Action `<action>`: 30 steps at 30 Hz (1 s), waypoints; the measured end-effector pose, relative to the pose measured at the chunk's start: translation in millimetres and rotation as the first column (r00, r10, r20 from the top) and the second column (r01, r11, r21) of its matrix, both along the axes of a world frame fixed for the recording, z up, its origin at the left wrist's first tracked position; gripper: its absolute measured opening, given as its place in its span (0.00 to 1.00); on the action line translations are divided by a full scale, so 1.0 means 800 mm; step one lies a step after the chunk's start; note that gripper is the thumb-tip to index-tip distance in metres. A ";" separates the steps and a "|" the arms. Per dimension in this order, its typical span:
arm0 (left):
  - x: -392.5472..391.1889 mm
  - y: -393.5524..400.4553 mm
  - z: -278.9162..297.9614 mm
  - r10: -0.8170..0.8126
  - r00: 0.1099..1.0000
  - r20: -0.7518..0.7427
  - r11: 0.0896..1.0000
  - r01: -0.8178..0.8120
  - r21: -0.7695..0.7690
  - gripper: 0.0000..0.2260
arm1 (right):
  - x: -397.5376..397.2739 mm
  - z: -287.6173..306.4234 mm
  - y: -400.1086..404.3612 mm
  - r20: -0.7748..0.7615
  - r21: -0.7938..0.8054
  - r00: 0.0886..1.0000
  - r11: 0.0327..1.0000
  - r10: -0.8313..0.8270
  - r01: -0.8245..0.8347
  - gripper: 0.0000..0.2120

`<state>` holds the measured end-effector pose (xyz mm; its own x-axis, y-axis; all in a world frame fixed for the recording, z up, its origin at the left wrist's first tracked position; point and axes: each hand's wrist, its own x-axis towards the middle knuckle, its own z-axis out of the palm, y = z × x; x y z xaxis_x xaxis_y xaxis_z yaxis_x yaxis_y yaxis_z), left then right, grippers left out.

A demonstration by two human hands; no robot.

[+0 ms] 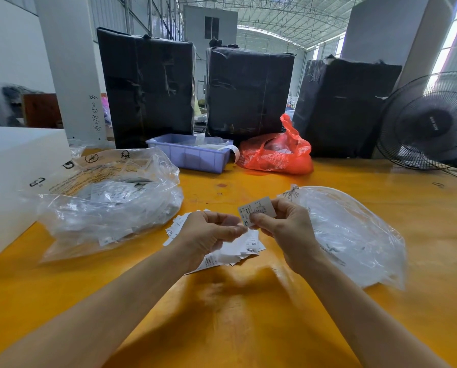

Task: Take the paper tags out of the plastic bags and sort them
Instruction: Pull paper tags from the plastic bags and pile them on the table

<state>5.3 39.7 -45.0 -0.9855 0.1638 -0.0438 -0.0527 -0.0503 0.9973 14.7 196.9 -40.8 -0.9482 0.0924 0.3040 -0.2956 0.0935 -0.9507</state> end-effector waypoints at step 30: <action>-0.002 0.001 -0.004 0.039 0.999 -0.023 0.999 -0.039 0.010 0.10 | 0.001 -0.001 -0.002 -0.009 -0.017 1.000 1.000 -0.005 0.005 0.06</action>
